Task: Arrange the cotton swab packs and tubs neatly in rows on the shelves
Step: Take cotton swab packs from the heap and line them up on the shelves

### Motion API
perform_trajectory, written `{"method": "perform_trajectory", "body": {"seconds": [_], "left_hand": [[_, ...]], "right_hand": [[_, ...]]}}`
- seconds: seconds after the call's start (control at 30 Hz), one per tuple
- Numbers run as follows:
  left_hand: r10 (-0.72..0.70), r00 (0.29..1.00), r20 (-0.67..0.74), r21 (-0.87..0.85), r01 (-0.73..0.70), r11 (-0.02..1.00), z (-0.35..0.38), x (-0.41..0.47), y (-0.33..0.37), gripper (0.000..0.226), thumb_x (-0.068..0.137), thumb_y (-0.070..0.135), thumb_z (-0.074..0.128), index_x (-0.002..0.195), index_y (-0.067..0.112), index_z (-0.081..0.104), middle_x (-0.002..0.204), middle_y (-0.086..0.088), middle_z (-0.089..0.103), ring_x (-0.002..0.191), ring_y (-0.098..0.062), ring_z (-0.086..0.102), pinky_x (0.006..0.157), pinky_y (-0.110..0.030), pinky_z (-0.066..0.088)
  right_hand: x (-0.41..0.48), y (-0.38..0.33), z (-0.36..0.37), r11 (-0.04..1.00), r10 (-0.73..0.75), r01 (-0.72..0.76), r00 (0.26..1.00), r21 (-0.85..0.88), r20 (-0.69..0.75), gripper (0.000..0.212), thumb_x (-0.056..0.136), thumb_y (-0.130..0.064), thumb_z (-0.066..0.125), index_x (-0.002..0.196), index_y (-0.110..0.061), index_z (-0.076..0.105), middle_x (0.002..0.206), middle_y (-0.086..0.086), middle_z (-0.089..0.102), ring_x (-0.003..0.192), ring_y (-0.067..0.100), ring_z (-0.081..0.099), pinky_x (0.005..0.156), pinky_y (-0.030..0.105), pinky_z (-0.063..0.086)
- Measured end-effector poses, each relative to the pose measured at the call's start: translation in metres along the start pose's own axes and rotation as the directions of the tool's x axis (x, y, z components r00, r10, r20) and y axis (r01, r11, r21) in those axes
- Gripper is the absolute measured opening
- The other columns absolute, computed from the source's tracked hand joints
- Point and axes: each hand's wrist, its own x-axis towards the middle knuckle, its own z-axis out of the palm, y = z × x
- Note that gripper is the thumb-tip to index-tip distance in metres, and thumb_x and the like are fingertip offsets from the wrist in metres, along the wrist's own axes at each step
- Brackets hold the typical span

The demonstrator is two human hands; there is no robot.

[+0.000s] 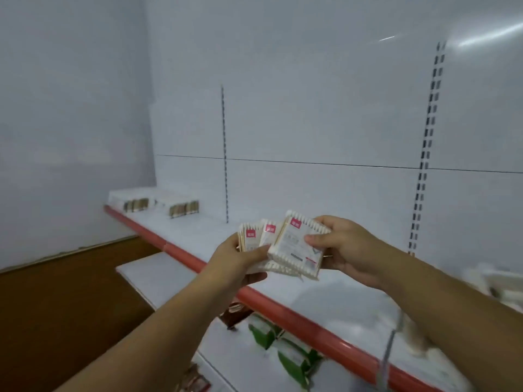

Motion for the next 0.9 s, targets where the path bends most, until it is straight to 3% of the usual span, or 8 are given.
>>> {"method": "perform_trajectory", "body": {"seconds": [0.1, 0.27, 0.4, 0.57, 0.7, 0.8, 0.9], "left_hand": [[-0.089, 0.994, -0.064, -0.117, 0.081, 0.99, -0.079, -0.005, 0.0, 0.025, 0.093, 0.027, 0.06, 0.114, 0.015, 0.062, 0.105, -0.008, 0.072, 0.095, -0.025, 0.068, 0.076, -0.035, 0.058], [-0.176, 0.975, -0.138, -0.273, 0.133, 0.953, -0.184, 0.005, -0.003, 0.026, 0.099, 0.009, 0.046, 0.122, 0.009, 0.056, 0.118, -0.016, 0.066, 0.102, -0.032, 0.066, 0.071, -0.038, 0.059], [-0.215, 0.952, -0.216, -0.334, 0.135, 0.933, -0.261, 0.03, -0.013, 0.029, 0.095, 0.002, 0.046, 0.123, 0.007, 0.053, 0.116, -0.02, 0.066, 0.099, -0.035, 0.067, 0.069, -0.042, 0.06], [-0.15, 0.945, -0.289, -0.179, 0.101, 0.979, -0.35, 0.089, -0.016, 0.028, 0.094, 0.007, 0.056, 0.12, 0.016, 0.059, 0.107, -0.011, 0.072, 0.095, -0.027, 0.071, 0.067, -0.034, 0.057], [-0.09, 0.928, -0.361, -0.044, 0.08, 0.996, -0.417, 0.154, -0.01, 0.023, 0.092, 0.007, 0.058, 0.115, 0.012, 0.059, 0.104, -0.008, 0.073, 0.092, -0.025, 0.072, 0.072, -0.034, 0.058], [-0.048, 0.913, -0.404, 0.039, 0.07, 0.997, -0.464, 0.197, -0.006, 0.023, 0.092, 0.007, 0.059, 0.115, 0.012, 0.059, 0.106, -0.008, 0.072, 0.096, -0.026, 0.071, 0.084, -0.042, 0.058], [0.009, 0.89, -0.457, 0.147, 0.065, 0.987, -0.509, 0.249, -0.017, 0.021, 0.091, 0.009, 0.062, 0.111, 0.015, 0.062, 0.105, -0.005, 0.072, 0.097, -0.024, 0.07, 0.084, -0.04, 0.059]], "right_hand": [[0.039, 0.016, 0.069, 0.999, 0.015, -0.018, 0.998, 0.036, 0.067, 0.01, 0.09, 0.002, 0.056, 0.091, -0.008, 0.059, 0.077, 0.005, 0.067, 0.069, 0.018, 0.066, 0.062, 0.03, 0.055], [0.104, 0.036, 0.149, 0.995, 0.032, -0.043, 0.992, 0.094, 0.12, 0.011, 0.09, 0.004, 0.054, 0.091, -0.005, 0.059, 0.074, 0.006, 0.068, 0.066, 0.018, 0.066, 0.056, 0.029, 0.055], [0.163, 0.052, 0.193, 0.992, 0.035, -0.052, 0.989, 0.118, 0.147, 0.011, 0.09, 0.005, 0.053, 0.094, -0.002, 0.06, 0.073, 0.008, 0.07, 0.064, 0.018, 0.068, 0.054, 0.028, 0.056], [0.26, 0.072, 0.23, 0.989, -0.008, -0.015, 0.988, 0.149, 0.153, 0.014, 0.088, 0.001, 0.054, 0.101, -0.001, 0.06, 0.076, 0.008, 0.071, 0.068, 0.018, 0.069, 0.056, 0.026, 0.055], [0.351, 0.082, 0.262, 0.985, -0.017, -0.013, 0.985, 0.172, 0.173, 0.026, 0.074, -0.006, 0.06, 0.1, 0.0, 0.061, 0.077, 0.008, 0.071, 0.068, 0.018, 0.069, 0.056, 0.026, 0.055], [0.405, 0.094, 0.284, 0.983, -0.003, -0.021, 0.991, 0.181, 0.136, 0.017, 0.084, 0.001, 0.056, 0.101, -0.001, 0.061, 0.078, 0.009, 0.072, 0.07, 0.02, 0.07, 0.057, 0.028, 0.056], [0.454, 0.11, 0.306, 0.989, 0.028, -0.039, 0.997, 0.142, 0.077, 0.014, 0.088, 0.005, 0.054, 0.099, 0.0, 0.061, 0.078, 0.01, 0.072, 0.07, 0.021, 0.07, 0.057, 0.027, 0.057]]}}
